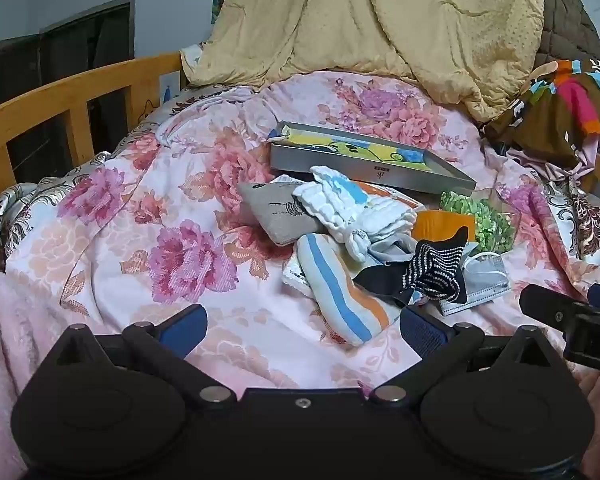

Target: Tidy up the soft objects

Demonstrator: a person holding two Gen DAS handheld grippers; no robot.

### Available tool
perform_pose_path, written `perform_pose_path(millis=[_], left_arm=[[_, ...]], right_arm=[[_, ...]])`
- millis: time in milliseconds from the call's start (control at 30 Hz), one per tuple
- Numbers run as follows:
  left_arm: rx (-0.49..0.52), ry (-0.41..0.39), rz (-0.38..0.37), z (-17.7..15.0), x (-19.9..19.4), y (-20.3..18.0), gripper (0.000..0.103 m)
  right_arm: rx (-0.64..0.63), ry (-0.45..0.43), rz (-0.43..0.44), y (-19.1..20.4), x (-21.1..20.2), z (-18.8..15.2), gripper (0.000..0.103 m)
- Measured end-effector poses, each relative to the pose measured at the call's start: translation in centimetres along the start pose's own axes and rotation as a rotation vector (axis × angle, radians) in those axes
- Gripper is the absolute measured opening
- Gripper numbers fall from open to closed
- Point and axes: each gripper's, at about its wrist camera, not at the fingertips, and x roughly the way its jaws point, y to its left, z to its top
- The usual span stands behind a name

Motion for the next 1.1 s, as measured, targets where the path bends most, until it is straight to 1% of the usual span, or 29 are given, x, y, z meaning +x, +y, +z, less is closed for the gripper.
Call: perform_pose_path(millis=[433, 1100], left_arm=[[0.004, 0.006, 0.002, 0.01, 0.0, -0.01, 0.102], [0.006, 0.015, 0.005, 0.03, 0.03, -0.01, 0.102]], right_arm=[[-0.011, 0.019, -0.011, 0.12, 0.38, -0.12, 0.103], [-0.017, 0.023, -0.015, 0.17, 0.3, -0.1, 0.103]])
